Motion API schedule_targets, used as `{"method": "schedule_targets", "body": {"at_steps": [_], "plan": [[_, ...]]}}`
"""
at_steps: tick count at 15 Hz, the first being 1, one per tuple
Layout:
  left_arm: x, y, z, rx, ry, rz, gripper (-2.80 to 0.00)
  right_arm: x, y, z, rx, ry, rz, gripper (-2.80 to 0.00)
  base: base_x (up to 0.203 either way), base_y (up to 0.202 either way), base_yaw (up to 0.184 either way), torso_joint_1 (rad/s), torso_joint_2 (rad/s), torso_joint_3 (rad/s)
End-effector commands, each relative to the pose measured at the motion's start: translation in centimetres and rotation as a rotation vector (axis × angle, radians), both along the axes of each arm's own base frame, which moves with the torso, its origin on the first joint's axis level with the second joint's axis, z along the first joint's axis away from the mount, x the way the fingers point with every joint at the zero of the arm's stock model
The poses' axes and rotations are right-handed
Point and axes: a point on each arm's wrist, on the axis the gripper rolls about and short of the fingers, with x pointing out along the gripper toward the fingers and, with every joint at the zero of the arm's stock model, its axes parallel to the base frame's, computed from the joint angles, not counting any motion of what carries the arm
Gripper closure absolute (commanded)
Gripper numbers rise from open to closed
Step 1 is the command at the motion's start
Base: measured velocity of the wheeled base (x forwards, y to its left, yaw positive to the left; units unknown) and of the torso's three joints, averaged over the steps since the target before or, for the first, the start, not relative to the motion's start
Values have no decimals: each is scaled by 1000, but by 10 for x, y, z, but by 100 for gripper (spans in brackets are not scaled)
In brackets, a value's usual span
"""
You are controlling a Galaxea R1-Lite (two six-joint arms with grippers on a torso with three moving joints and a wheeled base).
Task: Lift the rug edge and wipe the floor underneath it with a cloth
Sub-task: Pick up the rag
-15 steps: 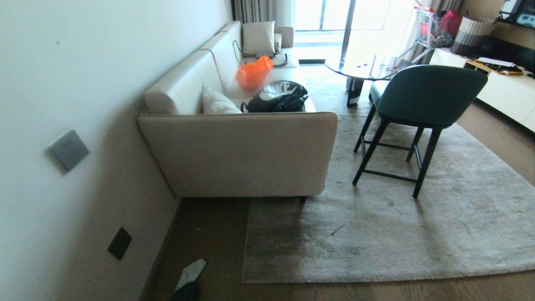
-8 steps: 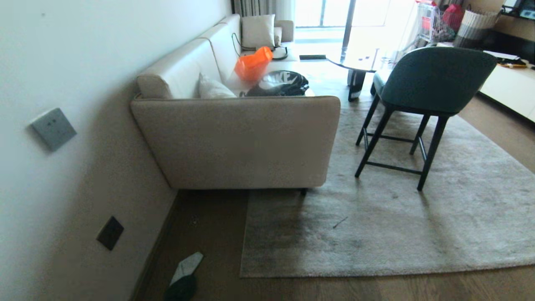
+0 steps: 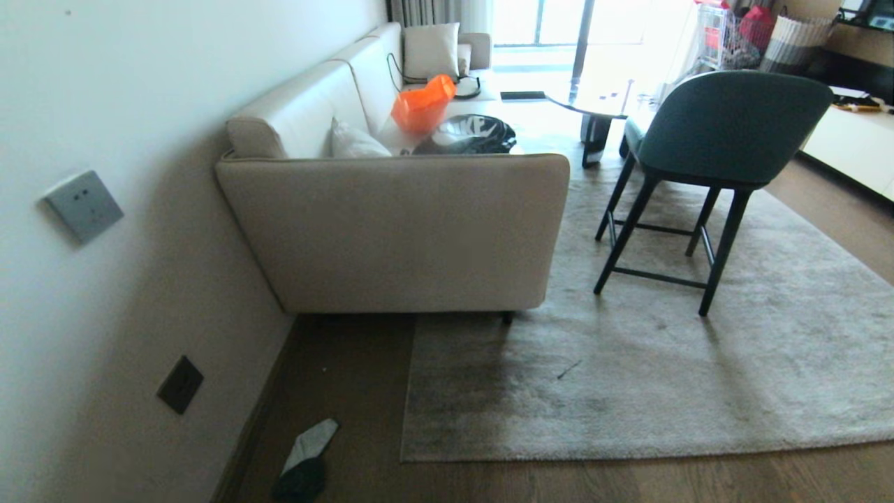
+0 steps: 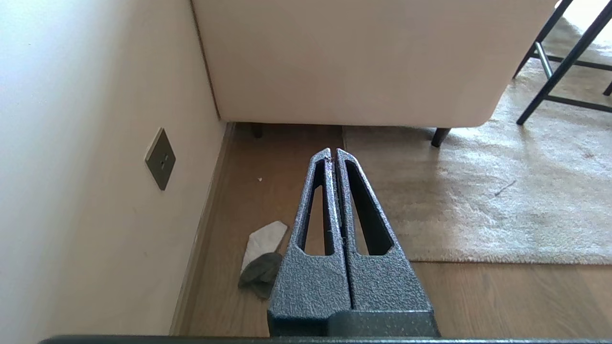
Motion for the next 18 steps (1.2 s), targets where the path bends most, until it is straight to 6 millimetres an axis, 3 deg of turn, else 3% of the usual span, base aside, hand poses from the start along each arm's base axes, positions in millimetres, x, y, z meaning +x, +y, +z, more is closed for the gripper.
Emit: {"method": "schedule_targets", "body": {"at_steps": [1, 18], "plan": [[0, 0, 0, -1, 0, 1, 0, 0, 0, 0, 0, 0, -2, 0, 0, 0, 0, 0, 0, 0], [0, 0, 0, -1, 0, 1, 0, 0, 0, 0, 0, 0, 0, 0, 0, 0, 0, 6, 21, 22]]}}
